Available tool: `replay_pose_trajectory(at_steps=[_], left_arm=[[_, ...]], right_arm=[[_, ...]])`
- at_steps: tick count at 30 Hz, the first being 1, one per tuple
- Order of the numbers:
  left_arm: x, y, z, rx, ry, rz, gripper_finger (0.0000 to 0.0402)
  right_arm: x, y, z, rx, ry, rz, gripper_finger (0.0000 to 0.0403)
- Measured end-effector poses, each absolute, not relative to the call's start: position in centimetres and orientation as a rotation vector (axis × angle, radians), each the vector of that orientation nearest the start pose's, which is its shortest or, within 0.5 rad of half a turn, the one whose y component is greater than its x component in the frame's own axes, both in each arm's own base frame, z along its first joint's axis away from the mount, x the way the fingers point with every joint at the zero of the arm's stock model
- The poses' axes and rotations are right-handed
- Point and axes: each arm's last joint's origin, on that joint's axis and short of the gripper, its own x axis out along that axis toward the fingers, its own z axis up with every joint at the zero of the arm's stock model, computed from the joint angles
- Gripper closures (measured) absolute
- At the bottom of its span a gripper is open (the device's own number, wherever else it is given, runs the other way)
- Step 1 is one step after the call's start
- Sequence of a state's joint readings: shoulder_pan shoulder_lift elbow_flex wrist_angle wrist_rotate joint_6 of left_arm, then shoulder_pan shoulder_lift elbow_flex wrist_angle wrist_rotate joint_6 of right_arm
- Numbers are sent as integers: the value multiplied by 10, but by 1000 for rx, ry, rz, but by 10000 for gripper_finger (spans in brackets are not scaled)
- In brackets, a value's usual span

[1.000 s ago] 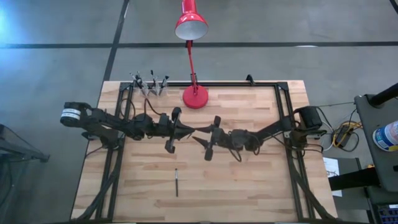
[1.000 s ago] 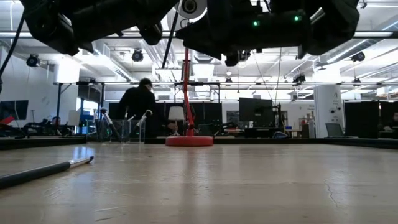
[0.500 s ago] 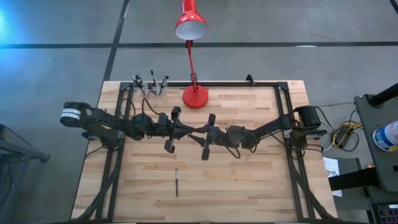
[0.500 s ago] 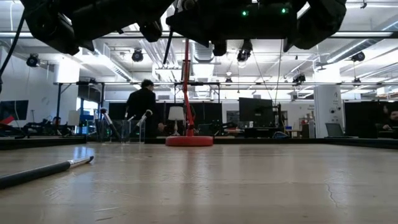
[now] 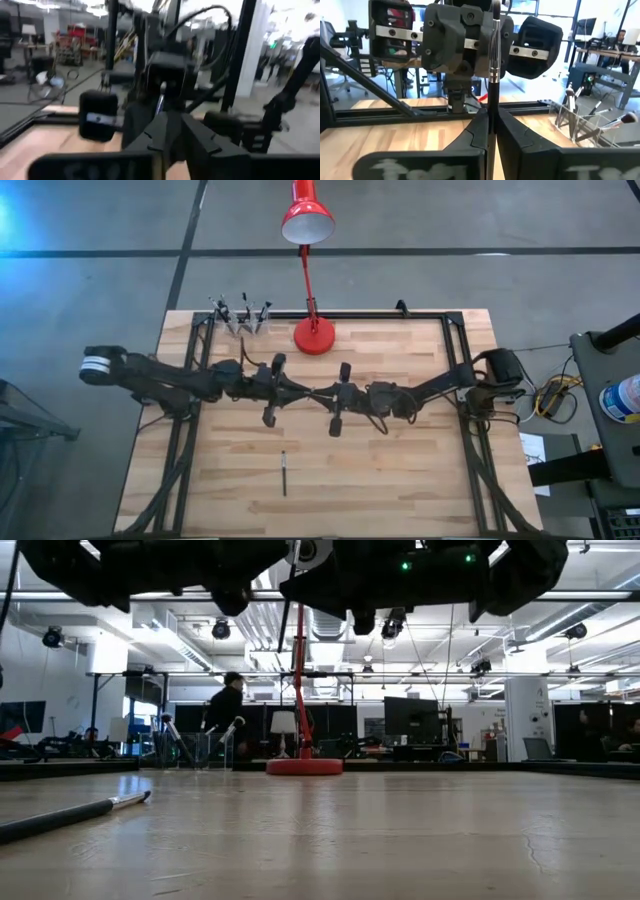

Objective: Pick & Place Makeup Supplies
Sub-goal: Put the makeup brush into the transparent organizer

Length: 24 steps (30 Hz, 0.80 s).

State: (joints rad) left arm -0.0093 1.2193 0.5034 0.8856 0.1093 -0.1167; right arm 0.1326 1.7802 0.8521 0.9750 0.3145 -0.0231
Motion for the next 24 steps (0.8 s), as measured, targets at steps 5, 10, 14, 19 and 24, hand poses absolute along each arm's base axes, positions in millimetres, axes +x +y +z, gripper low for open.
replay_pose_trajectory(at_steps=[5, 10, 14, 19, 24], left_arm=[[243, -4, 251, -97, -90, -90, 321], [247, -5, 245, -85, -65, -88, 304], [254, -4, 243, -73, -44, -84, 301], [262, -4, 246, -15, -48, -77, 301], [261, -3, 249, 7, -60, -35, 344]], right_arm=[[363, 39, 210, -6, -15, -182, 388], [367, 40, 212, 2, 15, -178, 389], [370, 41, 213, 15, 27, -158, 389], [370, 41, 212, 17, 44, -157, 389], [370, 41, 211, 15, 53, -158, 389]])
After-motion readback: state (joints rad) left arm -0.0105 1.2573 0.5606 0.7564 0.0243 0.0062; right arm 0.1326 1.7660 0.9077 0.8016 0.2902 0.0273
